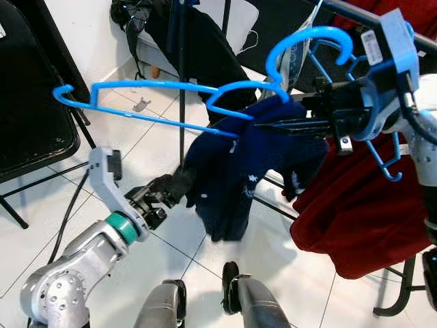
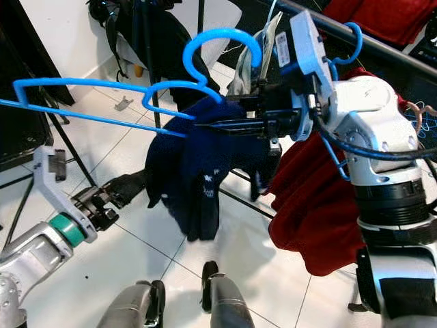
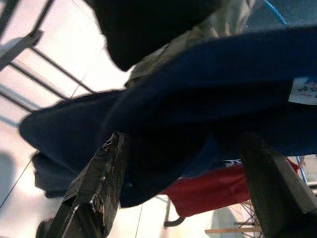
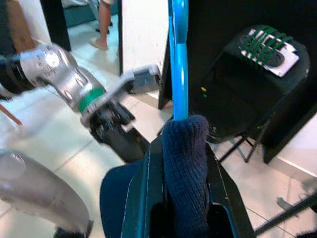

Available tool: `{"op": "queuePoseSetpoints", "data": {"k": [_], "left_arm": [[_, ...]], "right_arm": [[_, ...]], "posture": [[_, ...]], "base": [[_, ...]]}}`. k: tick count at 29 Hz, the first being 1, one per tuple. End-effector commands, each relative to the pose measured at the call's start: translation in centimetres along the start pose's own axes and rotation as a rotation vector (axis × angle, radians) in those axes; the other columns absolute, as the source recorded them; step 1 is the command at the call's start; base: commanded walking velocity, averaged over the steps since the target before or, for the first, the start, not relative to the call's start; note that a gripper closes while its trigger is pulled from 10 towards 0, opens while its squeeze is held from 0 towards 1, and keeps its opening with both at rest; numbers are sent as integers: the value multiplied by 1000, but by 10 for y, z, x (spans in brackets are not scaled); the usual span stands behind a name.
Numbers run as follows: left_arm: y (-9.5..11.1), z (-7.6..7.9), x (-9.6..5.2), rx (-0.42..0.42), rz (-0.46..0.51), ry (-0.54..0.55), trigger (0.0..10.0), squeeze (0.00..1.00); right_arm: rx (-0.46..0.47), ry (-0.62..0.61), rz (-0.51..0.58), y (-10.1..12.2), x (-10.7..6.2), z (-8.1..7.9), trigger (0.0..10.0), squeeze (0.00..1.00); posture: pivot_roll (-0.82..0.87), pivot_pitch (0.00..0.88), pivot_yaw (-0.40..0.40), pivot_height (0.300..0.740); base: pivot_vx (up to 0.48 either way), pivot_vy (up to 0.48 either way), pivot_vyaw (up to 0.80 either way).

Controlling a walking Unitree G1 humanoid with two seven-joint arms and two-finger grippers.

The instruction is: Hang hanger

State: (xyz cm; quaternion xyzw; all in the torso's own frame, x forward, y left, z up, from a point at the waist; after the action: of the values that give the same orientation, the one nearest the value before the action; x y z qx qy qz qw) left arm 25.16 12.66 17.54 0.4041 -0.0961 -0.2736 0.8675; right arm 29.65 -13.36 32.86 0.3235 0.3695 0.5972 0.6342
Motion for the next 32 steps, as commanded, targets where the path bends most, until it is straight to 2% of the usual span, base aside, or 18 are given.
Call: {"op": "queuePoseSetpoints", "data": {"k": [1, 2, 3, 4, 5, 6, 8, 11, 12, 13, 14, 15, 18, 21, 27, 29, 31, 32], "left_arm": [[-5, -1, 9, 76, -23, 3, 10000, 0], [-5, -1, 9, 76, -23, 3, 10000, 0], [-4, 0, 12, 142, -5, -3, 10000, 0], [-4, 0, 12, 142, -5, -3, 10000, 0], [-1, 3, 12, 210, 17, -27, 10000, 0], [-1, 3, 12, 210, 17, -27, 10000, 0], [5, 8, 11, 333, 47, -70, 10000, 0], [5, 8, 11, 333, 47, -70, 10000, 0], [8, 8, 12, 392, 61, -67, 10000, 0], [8, 8, 12, 392, 61, -67, 10000, 0], [12, 5, 13, 454, 73, -44, 10000, 0], [12, 5, 13, 454, 73, -44, 10000, 0], [18, -4, 11, 528, 97, 15, 10000, 0], [27, -14, 6, 558, 133, 73, 10000, 0], [32, -15, 1, 545, 154, 75, 10000, 0], [27, 1, -23, 418, 108, -105, 10000, 0], [27, 1, -23, 418, 108, -105, 10000, 0], [21, 10, -34, 400, 63, -196, 10000, 0]], "right_arm": [[-51, 31, 63, 24, 0, 1, 0, 0], [-51, 31, 63, 24, 0, 1, 0, 0], [-45, 35, 79, 28, -1, 1, 0, 0], [-45, 35, 79, 28, -1, 1, 0, 0], [-38, 38, 95, 32, -2, 2, 0, 0], [-38, 38, 95, 32, -2, 2, 0, 0], [-27, 43, 111, 37, -3, 2, 0, 0], [-27, 43, 111, 37, -3, 2, 0, 0], [-22, 50, 112, 39, -4, 2, 0, 0], [-22, 50, 112, 39, -4, 2, 0, 0], [-17, 55, 112, 40, -5, 2, 0, 0], [-17, 55, 112, 40, -5, 2, 0, 0], [-8, 61, 114, 41, -5, 1, 0, 0], [2, 70, 116, 41, -4, 1, 0, 0], [5, 75, 113, 41, -4, 0, 0, 0], [12, 77, 102, 37, -4, 1, 0, 0], [12, 77, 102, 37, -4, 1, 0, 0], [15, 76, 98, 35, -4, 1, 0, 0]], "posture": [[-79, 203, 11, 740], [-79, 203, 11, 740], [-79, 203, 11, 740], [-79, 203, 11, 740], [-85, 204, 8, 740], [-85, 204, 8, 740], [-86, 203, 2, 740], [-86, 203, 2, 740], [-86, 203, 2, 740], [-86, 203, 2, 740], [-87, 198, -1, 740], [-87, 198, -1, 740], [-85, 196, -2, 740], [-82, 196, -2, 740], [-82, 196, -2, 740], [-78, 196, -2, 740], [-78, 196, -2, 740], [-69, 196, 1, 740]], "base": [[0, 0, 0], [0, 0, 0], [0, 0, 0], [0, 0, 0], [0, 0, 0], [0, 0, 0], [0, 0, 0], [0, 0, 0], [0, 0, 0], [0, 0, 0], [0, 0, 0], [0, 0, 0], [0, 0, 0], [0, 0, 0], [0, 0, 0], [0, 0, 0], [0, 0, 0], [0, 0, 0]]}}
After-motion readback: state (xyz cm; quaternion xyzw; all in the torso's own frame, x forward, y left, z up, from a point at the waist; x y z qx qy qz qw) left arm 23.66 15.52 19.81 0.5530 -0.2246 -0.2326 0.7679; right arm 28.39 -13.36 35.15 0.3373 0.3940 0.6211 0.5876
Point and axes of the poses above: a point about 5 cm out from each wrist's last joint towards the gripper, its own x axis pointing out of the wrist towards the gripper, its own y axis along the axis of the wrist's last joint, z = x × y, the point moved 1 cm from there along x, pointing out of the wrist towards the gripper, and after that the axes turned 5 degrees about -x, right-handed, at the moved point
